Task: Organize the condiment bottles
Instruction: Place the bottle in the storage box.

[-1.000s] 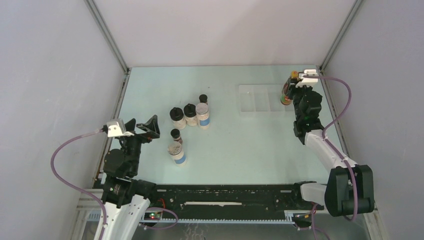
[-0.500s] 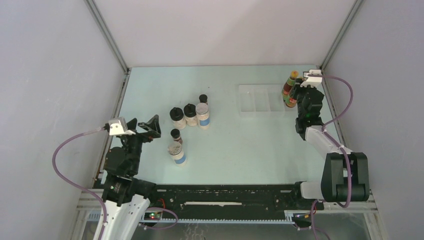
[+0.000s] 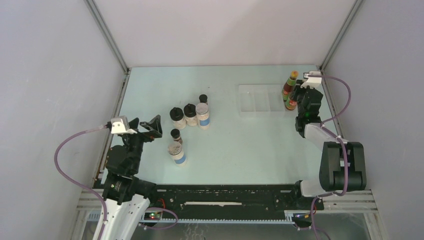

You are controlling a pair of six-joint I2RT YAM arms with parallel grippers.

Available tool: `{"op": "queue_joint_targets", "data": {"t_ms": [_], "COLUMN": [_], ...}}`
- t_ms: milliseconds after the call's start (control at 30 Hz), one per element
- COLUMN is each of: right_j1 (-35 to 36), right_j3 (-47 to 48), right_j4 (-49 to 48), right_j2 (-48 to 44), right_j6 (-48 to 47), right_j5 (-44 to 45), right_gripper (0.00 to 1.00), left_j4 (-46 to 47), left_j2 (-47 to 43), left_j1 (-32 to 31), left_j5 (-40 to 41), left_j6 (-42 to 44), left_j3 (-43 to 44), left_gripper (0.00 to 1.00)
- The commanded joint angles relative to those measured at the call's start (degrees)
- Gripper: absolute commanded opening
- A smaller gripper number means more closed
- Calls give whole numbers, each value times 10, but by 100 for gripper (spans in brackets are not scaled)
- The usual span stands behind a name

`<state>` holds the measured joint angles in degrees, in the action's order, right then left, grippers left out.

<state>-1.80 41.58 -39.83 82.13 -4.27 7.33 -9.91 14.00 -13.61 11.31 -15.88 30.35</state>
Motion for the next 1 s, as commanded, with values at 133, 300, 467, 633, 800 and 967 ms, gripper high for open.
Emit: {"op": "queue_joint_targets", "data": {"t_ms": [133,300,467,633,800,967], "right_j1": [2,7,13,16,17,38], "right_j3": [38,39,39,39,39,39], "right_j4": [-119,-125,-129,-134,-137,-137], "right_j2": [18,33,49,60,69,70], "right_j6": [5,2,0,-3,-4,-8], "right_j5": [-6,-7,-5,-2,1,20], "right_gripper": [0,0,0,0,0,0], "left_j4": [19,21,22,22,22,22], "left_j2": [8,9,10,10,9,9], "left_j1": [-2,-1,-1,-1,-1,-1], "left_j5": [-15,-16,-16,-17,-17,-17], "left_j6": [16,17,17,17,17,17], "left_j3": [-8,-8,-8,-8,-8,-8], "left_gripper": [100,100,100,100,100,100]}}
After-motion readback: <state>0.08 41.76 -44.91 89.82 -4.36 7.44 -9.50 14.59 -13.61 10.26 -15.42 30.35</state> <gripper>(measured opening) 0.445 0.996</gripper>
